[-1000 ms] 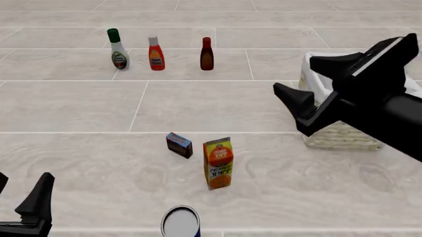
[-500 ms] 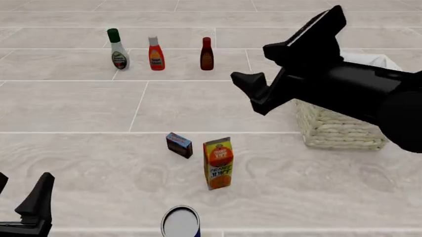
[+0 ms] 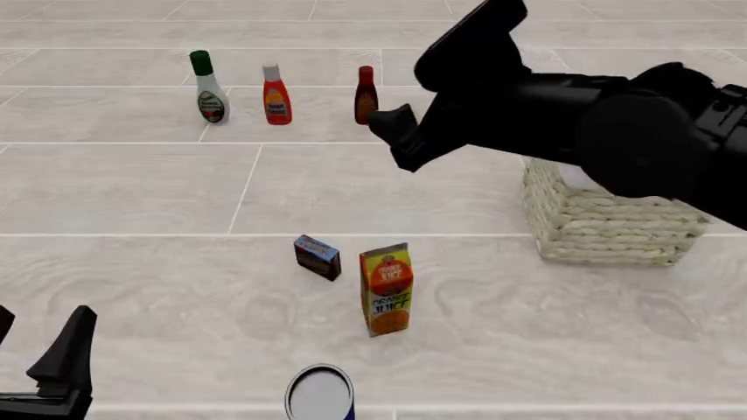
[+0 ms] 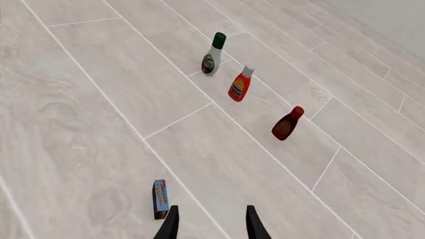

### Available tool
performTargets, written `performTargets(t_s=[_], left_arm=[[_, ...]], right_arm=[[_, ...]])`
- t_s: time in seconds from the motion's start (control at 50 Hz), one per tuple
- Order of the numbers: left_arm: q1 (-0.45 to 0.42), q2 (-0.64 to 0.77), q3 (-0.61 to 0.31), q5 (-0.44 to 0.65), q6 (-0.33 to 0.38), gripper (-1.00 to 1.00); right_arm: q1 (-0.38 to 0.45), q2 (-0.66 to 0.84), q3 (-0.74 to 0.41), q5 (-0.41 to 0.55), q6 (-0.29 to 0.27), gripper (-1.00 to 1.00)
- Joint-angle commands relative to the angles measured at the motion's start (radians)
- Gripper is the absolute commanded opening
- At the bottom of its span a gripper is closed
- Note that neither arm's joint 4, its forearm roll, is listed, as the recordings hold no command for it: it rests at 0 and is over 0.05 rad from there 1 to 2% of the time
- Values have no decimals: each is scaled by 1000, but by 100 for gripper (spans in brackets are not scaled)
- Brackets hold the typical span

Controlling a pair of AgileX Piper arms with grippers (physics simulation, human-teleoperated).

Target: Pick the chocolate pudding and place it in the basket.

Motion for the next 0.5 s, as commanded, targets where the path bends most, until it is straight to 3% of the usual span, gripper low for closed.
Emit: performTargets(t_s=[0.02,0.26,0.34,0.5], left_arm=[[1,1,1,-2,0,100],[1,1,3,-4,0,100],[2,1,3,-4,0,100],[1,1,3,-4,0,100]], right_arm=[[17,80,-113,78,22,100],[39,188,-254,184,49,100],[30,233,-302,223,17,100],[47,308,-396,307,29,100]])
